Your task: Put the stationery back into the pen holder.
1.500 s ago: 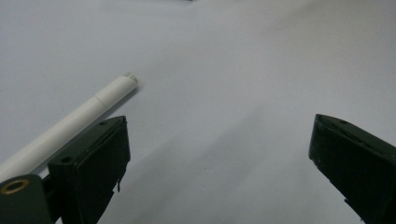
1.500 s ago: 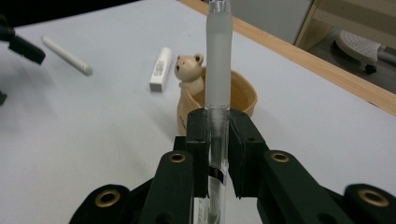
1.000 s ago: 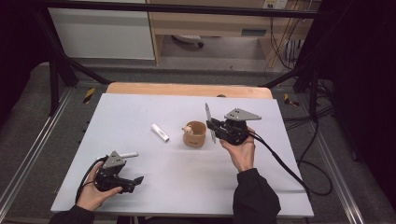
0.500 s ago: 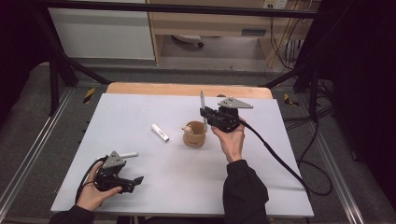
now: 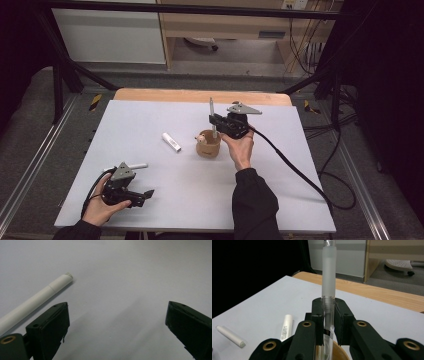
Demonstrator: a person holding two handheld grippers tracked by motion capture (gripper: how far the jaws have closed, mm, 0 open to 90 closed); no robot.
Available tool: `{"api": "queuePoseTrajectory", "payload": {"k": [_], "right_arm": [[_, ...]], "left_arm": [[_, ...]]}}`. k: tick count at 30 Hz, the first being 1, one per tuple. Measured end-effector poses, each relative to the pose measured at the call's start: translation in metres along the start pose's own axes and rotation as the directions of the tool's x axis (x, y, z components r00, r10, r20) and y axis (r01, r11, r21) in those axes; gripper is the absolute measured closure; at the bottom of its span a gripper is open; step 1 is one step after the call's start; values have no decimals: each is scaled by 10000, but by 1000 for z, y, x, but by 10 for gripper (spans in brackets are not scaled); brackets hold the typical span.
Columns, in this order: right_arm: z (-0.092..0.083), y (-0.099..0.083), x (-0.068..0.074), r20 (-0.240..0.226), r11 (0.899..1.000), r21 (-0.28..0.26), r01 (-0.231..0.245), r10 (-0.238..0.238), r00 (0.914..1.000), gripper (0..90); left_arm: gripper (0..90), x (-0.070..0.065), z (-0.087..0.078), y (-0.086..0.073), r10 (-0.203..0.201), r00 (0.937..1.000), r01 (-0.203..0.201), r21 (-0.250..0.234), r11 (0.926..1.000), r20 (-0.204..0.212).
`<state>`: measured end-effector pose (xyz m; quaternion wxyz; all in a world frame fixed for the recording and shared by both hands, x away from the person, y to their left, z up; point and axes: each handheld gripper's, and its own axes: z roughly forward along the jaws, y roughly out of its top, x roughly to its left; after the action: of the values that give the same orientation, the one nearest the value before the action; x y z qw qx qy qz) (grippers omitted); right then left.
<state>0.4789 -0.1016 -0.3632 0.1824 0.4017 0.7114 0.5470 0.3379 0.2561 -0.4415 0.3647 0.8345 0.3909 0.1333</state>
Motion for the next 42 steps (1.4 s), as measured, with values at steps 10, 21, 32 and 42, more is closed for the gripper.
{"api": "queuePoseTrajectory", "payload": {"k": [10,21,32,42], "right_arm": [[14,-16,-2,-19,9988,489,-68,69,10000,798],[20,-39,-1,-154,9954,942,-174,190,9997,797],[19,-50,-3,-181,9922,1247,-67,90,9998,795],[11,-44,-2,-154,9938,1071,302,-287,9995,728]], "left_arm": [[54,0,0,0,24,10000,-24,-3,10000,19],[54,0,0,0,17,10000,-17,0,10000,33],[54,0,0,0,33,10000,-33,15,10000,26],[54,0,0,0,49,10000,-49,60,10000,47]]}}
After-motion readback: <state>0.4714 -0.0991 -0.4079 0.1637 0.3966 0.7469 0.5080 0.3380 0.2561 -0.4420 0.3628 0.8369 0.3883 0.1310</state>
